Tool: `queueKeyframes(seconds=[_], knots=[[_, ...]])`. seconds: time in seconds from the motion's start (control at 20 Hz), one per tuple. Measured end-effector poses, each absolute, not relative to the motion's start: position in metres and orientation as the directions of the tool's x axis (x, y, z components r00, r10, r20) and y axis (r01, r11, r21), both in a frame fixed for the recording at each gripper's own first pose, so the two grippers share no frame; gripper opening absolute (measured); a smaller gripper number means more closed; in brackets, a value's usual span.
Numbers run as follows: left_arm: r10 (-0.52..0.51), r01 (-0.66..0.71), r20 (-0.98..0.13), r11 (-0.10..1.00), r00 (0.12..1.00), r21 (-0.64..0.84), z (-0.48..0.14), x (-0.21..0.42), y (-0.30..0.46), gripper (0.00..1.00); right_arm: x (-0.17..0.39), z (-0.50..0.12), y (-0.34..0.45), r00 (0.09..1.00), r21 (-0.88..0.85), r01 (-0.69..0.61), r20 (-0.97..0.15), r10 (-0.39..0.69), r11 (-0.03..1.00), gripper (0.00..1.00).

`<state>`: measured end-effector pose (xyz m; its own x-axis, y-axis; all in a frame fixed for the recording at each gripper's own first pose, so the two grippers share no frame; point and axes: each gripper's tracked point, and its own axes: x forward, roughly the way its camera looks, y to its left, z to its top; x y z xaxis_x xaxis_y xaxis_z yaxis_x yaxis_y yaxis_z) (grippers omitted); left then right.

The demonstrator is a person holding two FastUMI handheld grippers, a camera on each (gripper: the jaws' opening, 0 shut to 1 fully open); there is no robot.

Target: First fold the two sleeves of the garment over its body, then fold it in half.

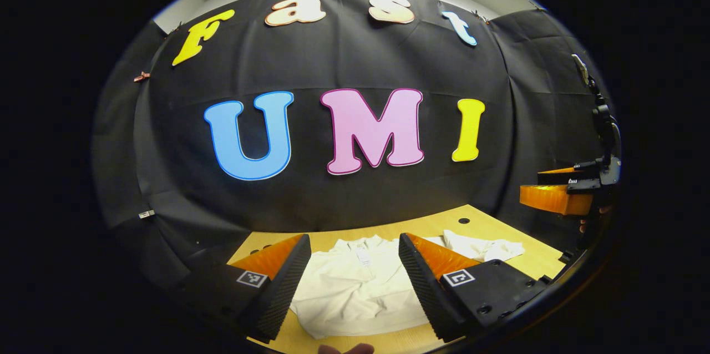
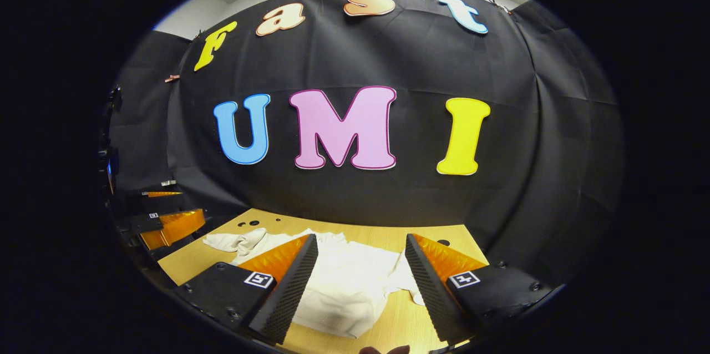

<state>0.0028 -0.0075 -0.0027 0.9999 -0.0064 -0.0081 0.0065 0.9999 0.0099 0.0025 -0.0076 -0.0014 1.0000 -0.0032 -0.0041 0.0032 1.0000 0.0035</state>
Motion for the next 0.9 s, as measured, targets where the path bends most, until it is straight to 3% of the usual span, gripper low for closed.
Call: queueKeyframes(seconds=[0.5, 0.9], knots=[[-0.001, 0.002, -0.032, 1.000, 0.999, 0.014, -0.008, 0.018, -0.023, 0.99, 0.015, -0.012, -0.054, 0.998, 0.057, 0.054, -0.041, -0.051, 0.997, 0.97], [-0.024, 0.011, -0.133, 0.995, 0.991, -0.102, -0.030, 0.042, -0.056, 0.99, 0.036, -0.094, -0.173, 0.951, 0.109, 0.218, -0.245, -0.187, 0.970, 0.97]])
